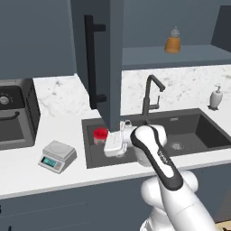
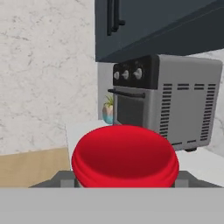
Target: Pick the jam and place it on the digital scale for weighing, and close the cabinet.
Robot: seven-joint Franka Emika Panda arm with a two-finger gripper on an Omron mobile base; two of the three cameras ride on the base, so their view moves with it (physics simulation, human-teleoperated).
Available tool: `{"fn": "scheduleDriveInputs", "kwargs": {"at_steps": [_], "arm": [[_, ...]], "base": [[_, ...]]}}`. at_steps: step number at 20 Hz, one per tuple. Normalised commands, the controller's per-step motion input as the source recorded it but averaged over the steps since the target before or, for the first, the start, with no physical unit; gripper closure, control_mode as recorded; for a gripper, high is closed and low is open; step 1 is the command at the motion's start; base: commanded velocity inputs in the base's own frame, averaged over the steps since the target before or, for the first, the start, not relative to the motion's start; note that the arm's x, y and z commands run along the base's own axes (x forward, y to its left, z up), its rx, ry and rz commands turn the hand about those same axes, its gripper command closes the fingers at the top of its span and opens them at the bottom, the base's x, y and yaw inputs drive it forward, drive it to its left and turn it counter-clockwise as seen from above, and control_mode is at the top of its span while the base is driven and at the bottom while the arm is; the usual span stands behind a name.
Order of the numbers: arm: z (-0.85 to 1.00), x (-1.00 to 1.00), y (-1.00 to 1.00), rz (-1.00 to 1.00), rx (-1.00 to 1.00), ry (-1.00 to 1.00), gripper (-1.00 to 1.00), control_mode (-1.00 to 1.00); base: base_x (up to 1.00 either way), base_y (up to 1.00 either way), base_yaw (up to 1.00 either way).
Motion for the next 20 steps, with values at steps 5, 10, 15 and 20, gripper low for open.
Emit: {"fn": "scheduleDriveInputs", "kwargs": {"at_steps": [5, 10, 15, 20], "arm": [[-0.16, 0.24, 0.50, 0.12, 0.00, 0.13, 1.00, -1.00], [0.00, 0.24, 0.56, 0.02, -0.06, 0.09, 1.00, -1.00], [-0.08, 0.25, 0.24, 0.03, -0.02, 0.01, 1.00, -1.00], [-0.27, 0.18, 0.11, 0.03, -0.02, 0.00, 1.00, -1.00]], "base": [[0.00, 0.00, 0.00], [0.00, 0.00, 0.00], [0.00, 0.00, 0.00], [0.00, 0.00, 0.00]]}}
